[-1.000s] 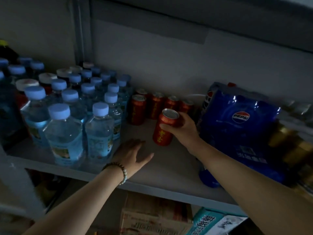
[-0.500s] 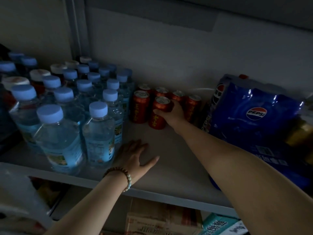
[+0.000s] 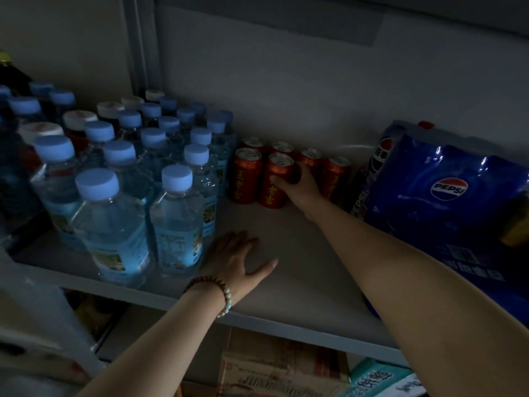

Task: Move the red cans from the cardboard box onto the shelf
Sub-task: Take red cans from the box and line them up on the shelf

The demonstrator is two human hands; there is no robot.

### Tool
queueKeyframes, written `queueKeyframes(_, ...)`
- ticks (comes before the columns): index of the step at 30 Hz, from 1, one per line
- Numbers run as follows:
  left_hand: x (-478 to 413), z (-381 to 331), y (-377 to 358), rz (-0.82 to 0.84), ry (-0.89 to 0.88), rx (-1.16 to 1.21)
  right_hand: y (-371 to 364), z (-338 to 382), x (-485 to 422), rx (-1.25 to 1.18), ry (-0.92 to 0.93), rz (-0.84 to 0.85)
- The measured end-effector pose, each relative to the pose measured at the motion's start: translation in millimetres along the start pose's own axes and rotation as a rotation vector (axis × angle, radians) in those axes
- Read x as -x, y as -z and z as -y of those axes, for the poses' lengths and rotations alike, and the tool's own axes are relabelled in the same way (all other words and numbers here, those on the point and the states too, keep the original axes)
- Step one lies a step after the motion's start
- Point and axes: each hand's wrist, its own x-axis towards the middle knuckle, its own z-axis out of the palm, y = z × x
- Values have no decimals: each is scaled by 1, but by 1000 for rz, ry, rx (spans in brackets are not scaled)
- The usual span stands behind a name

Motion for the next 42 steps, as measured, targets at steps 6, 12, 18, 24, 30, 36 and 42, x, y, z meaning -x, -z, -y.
queueKeyframes(6, 3, -5, 4, -91, -36, 56, 22, 9, 81, -55, 56, -83)
queueKeyframes(12, 36, -4, 5, -227, -208, 50, 51, -15, 211, 219, 213, 8)
queueKeyframes(18, 148, 31, -72, -380, -442, 17, 35, -73, 317, 362, 239, -8)
queueKeyframes(24, 228, 130, -199, 121, -83, 9, -25, -192, 397, 431, -20, 198)
queueKeyframes(30, 272, 199, -316, 302, 264, -11, -78, -372, 447, 404, -528, 317)
queueKeyframes(36, 267, 234, -430, 349, 290, -10, -117, -517, 472, 364, -808, 301)
queueKeyframes(42, 249, 267, -536, 379, 305, -11, -153, -629, 475, 274, -943, 229)
